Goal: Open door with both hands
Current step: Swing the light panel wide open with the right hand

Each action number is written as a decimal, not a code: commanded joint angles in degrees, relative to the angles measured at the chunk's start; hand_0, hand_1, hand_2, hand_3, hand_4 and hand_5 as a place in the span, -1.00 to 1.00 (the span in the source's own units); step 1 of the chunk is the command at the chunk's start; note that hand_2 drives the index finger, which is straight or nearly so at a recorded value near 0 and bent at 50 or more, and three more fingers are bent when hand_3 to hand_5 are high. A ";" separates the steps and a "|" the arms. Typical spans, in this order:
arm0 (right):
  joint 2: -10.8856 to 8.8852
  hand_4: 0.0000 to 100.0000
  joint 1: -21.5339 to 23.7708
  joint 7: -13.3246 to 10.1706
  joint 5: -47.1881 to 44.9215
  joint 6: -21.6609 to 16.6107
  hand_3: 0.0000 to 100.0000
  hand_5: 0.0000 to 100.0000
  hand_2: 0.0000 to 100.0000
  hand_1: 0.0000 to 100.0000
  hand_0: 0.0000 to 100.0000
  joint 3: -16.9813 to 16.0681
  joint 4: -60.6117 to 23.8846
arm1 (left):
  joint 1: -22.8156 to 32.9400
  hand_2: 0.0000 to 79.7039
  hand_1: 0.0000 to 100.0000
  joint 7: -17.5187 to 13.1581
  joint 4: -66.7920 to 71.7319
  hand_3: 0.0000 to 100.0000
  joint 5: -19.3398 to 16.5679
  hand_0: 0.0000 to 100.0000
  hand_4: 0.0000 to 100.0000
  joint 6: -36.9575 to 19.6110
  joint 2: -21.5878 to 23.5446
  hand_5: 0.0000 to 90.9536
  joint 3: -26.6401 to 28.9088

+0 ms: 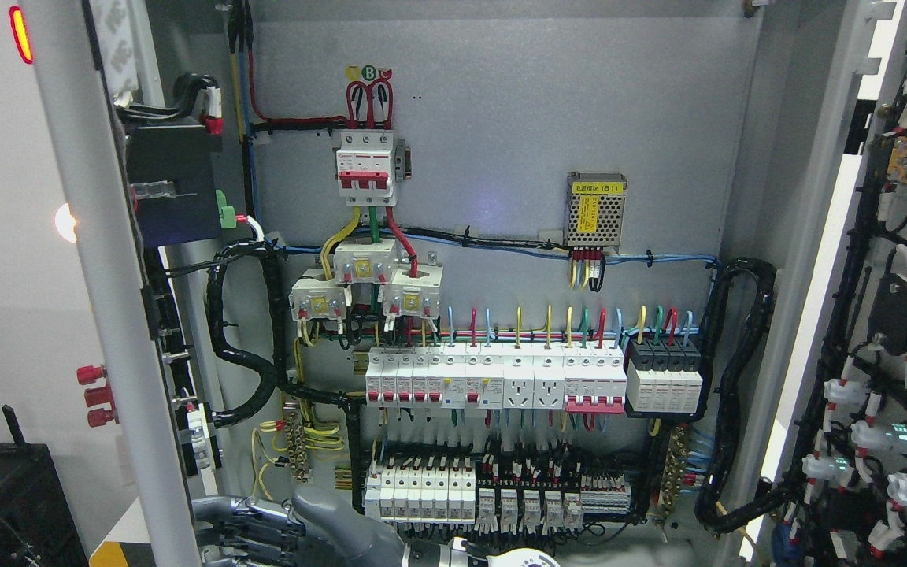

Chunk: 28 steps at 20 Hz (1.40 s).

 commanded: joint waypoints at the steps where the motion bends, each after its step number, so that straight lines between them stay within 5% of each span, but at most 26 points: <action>1: 0.07 -1.00 -0.58 -0.24 0.02 0.03 -1.00 -1.00 -1.00 -1.00 -0.90 1.38 0.00 | 0.00 -1.00 -0.22 0.00 1.32 -1.00 0.00 -0.76 -1.00 0.01 0.00 -1.00 0.00; 28: 0.07 -1.00 -2.25 -0.95 0.46 0.12 -1.00 -1.00 -1.00 -1.00 -0.90 4.37 0.18 | 0.00 -1.00 -0.22 0.00 1.32 -1.00 0.00 -0.76 -1.00 0.01 0.00 -1.00 0.00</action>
